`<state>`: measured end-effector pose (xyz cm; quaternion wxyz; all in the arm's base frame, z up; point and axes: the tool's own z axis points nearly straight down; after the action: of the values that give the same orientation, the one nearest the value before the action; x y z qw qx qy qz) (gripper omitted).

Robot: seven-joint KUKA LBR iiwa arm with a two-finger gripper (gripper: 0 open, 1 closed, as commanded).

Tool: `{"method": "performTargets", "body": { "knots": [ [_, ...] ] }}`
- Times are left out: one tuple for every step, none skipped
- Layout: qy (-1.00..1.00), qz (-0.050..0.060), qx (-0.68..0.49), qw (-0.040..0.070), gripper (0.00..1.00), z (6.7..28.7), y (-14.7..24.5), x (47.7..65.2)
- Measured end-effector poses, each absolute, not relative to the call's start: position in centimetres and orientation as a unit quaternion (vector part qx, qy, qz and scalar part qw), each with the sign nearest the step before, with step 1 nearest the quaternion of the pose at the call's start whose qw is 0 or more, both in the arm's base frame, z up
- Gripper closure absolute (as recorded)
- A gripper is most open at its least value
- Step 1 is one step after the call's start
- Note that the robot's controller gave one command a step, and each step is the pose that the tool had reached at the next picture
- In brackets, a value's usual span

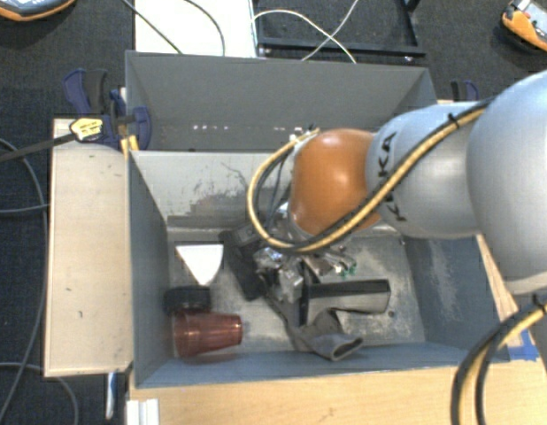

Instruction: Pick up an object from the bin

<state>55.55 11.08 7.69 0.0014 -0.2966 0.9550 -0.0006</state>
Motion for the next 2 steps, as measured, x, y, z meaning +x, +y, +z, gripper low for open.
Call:
{"method": "performTargets", "body": {
  "knots": [
    [0.955, -0.001, -0.297, 0.001, 1.0, 7.7, 11.1, 55.5],
    [0.956, 0.0, -0.294, -0.001, 1.0, 15.8, 10.9, 54.4]
  ]
}}
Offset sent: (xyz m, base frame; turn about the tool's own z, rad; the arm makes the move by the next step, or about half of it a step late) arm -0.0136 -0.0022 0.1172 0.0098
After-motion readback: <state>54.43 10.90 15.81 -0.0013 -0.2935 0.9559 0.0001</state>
